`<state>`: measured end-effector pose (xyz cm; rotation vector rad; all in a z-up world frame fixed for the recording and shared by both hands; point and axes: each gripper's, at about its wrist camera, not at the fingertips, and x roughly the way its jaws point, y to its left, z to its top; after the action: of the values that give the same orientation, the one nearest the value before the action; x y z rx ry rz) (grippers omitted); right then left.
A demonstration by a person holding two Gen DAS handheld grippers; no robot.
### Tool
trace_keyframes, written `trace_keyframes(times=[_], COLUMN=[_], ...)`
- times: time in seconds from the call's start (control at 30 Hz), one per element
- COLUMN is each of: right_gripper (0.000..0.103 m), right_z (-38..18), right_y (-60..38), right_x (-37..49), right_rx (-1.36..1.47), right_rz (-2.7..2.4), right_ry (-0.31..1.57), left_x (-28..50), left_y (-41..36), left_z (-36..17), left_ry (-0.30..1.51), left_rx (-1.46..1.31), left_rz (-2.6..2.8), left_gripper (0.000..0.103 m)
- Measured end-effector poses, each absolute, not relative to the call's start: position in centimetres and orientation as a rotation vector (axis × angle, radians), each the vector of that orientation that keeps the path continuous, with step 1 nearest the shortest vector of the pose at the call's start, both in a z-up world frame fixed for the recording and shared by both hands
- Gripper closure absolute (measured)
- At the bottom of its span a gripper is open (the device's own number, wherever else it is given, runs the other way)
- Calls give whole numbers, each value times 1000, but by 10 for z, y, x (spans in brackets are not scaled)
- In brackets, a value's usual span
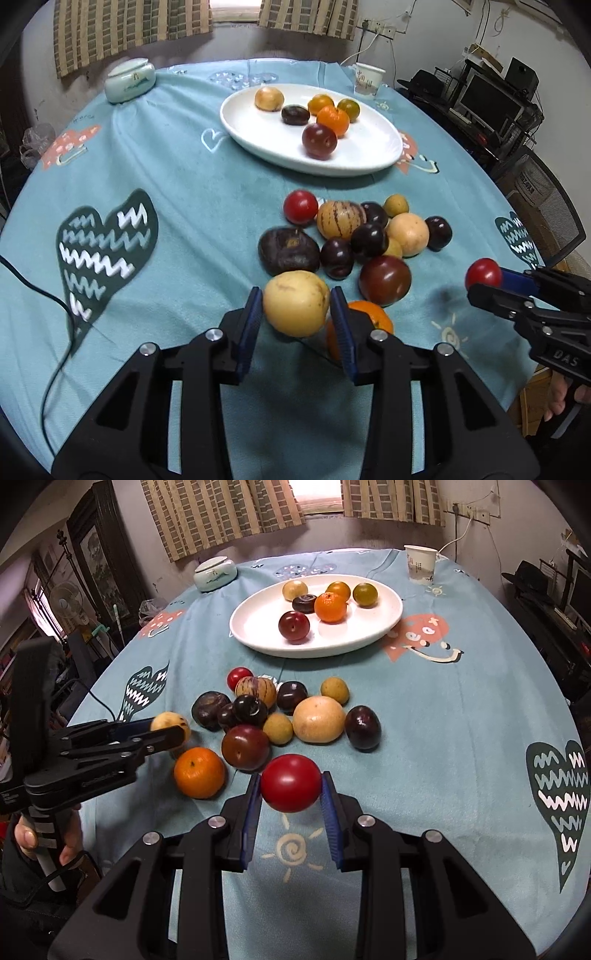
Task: Organize fruits
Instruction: 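Carry tomato and pale pear over the white plate and open both tools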
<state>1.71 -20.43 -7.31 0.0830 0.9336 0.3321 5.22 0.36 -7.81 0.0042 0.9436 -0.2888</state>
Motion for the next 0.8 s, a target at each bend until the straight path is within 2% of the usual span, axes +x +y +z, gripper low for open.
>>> trace_keyframes(times=[0.43, 0.67, 0.8], right_gripper=[71, 71, 71], right_z=[-54, -22, -26], right_y=[-203, -206, -205], right_x=[38, 115, 190], right_rx=[64, 24, 52], right_rz=[338, 306, 284], right_ry=[894, 837, 884], left_x=[84, 183, 251], left_y=[25, 0, -26], left_z=[-22, -1, -11], left_ry=[862, 913, 976], left_rx=[15, 72, 113], left_rz=[-244, -198, -171], left_gripper=[65, 65, 68])
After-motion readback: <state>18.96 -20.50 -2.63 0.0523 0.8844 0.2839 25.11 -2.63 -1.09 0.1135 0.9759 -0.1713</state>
